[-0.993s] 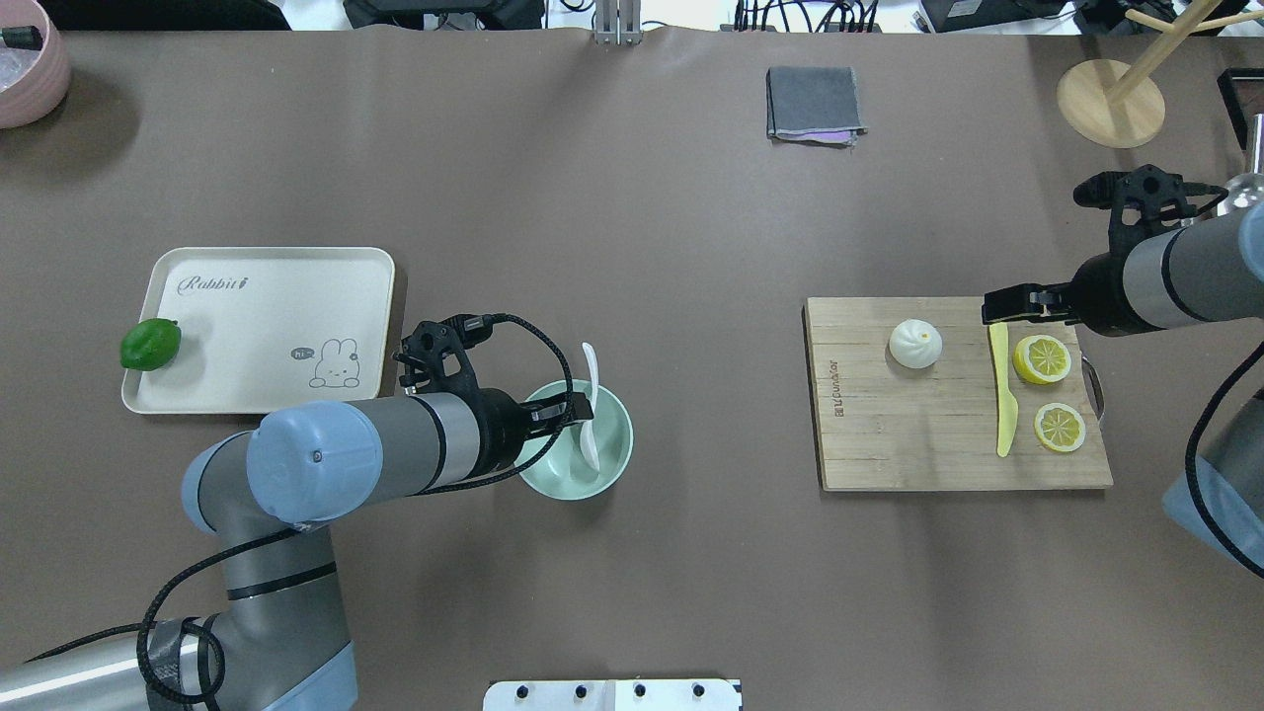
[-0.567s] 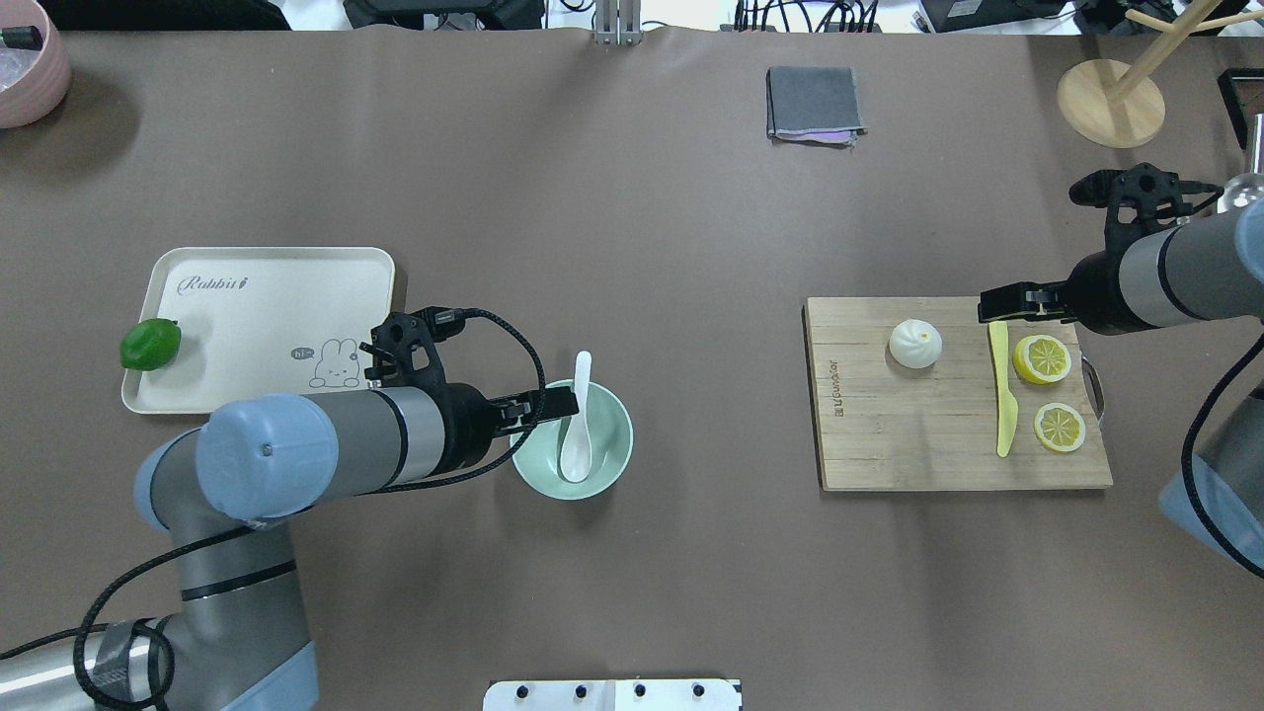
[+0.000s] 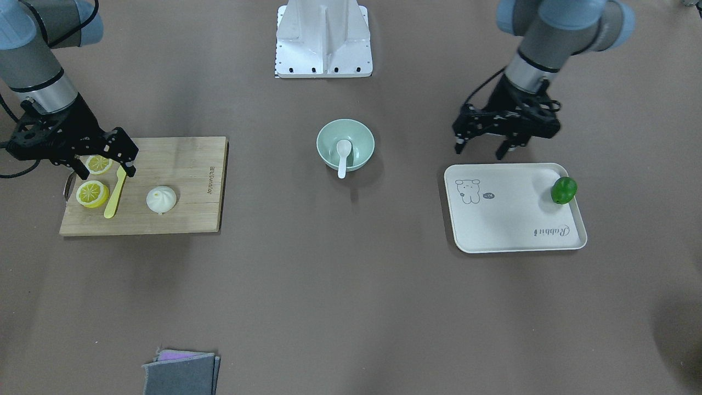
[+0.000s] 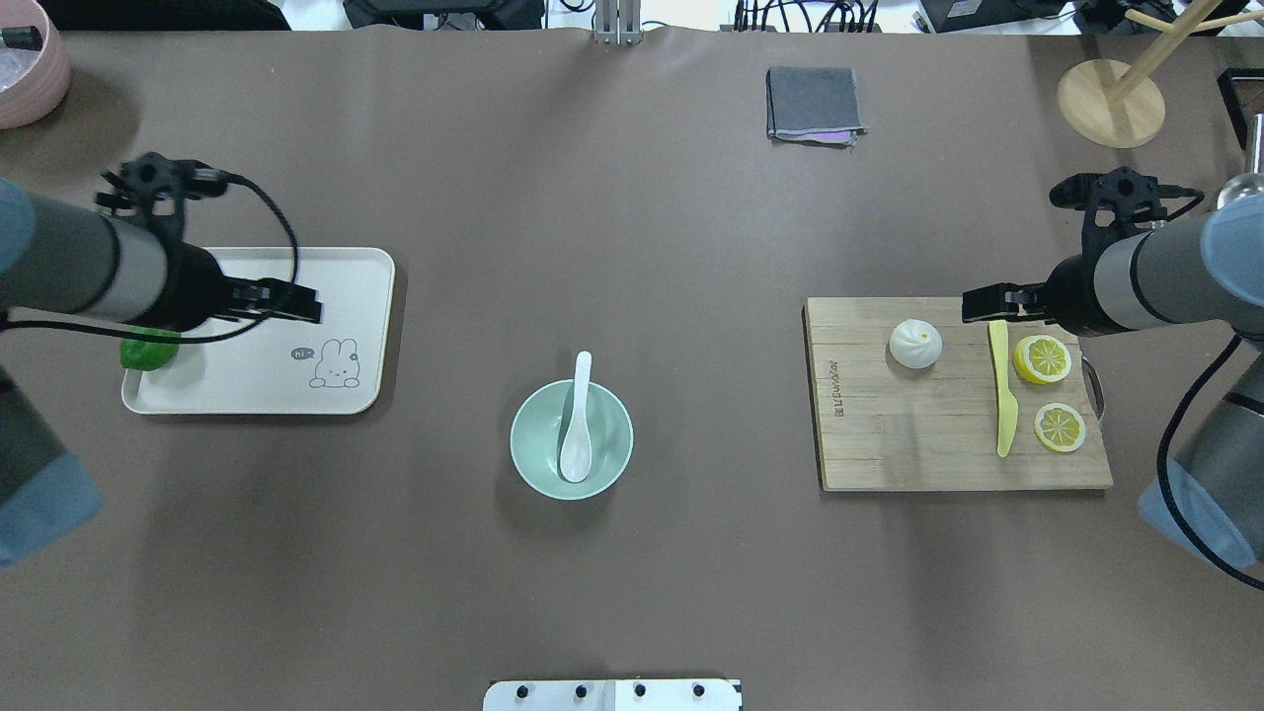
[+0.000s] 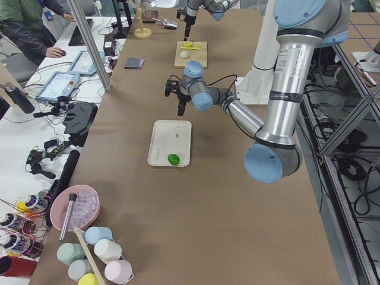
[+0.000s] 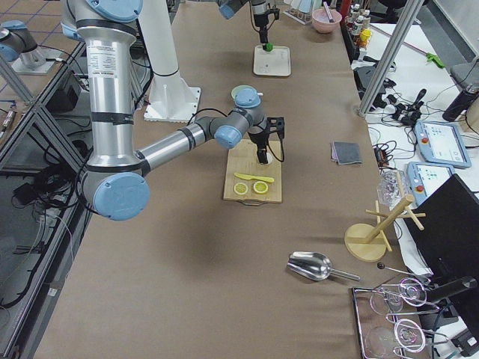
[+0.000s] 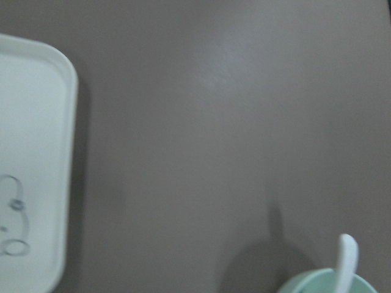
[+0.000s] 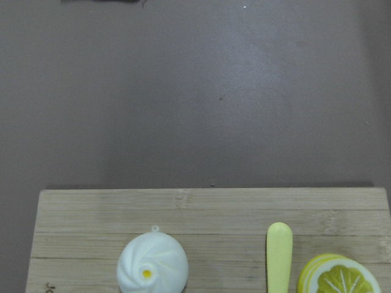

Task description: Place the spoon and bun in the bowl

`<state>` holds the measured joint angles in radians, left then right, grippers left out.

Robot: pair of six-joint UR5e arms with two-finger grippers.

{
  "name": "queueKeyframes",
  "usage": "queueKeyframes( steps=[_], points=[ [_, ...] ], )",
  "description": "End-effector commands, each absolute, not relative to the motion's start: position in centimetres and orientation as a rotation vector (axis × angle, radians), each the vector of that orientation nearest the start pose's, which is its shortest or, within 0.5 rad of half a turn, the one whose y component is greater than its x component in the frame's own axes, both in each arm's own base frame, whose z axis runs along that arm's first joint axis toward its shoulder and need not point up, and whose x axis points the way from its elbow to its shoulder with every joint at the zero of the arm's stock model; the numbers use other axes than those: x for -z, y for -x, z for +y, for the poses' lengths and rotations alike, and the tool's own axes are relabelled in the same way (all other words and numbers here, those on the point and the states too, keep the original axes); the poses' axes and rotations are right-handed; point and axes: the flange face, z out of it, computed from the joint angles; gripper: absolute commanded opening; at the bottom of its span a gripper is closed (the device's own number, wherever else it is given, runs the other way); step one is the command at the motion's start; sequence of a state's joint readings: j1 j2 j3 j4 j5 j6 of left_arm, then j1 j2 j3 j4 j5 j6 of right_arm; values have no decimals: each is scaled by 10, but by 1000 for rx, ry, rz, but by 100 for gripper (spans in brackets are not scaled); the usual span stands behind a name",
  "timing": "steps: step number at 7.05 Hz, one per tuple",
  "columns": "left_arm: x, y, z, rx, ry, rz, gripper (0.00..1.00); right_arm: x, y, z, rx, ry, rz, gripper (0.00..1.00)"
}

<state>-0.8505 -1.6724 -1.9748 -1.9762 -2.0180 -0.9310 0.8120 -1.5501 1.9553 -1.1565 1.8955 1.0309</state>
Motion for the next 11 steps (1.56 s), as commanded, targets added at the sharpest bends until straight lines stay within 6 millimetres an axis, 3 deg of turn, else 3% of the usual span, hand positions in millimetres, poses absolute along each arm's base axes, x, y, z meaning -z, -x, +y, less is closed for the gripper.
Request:
queueKeyframes(
  steps=[1,2,4,5,7,8,10,11],
  points=[
    [-478,-112,-463,-217,-367,818,99,-422,295,-434,-113,-284,-790,99],
    [-505,-76,-464,-258,-382,800,99,-410,313,-438,-113,-279,-756,98],
    [-513,-69,-460,-254,-377,798,99,-402,359,-431,-138,-283,-725,93],
    [-514,-69,-460,-253,-375,797,99,-404,387,-427,-179,-307,-706,79],
    [-515,-69,-460,-253,-376,796,99,-409,392,-421,-179,-316,-686,52],
    [-514,-69,-460,-251,-376,797,99,-411,391,-422,-182,-327,-674,31],
    [-514,-69,-460,-247,-374,799,99,-420,403,-414,-161,-360,-633,18],
    [-515,-69,-460,-246,-373,797,99,-420,404,-413,-158,-360,-635,0]
  ],
)
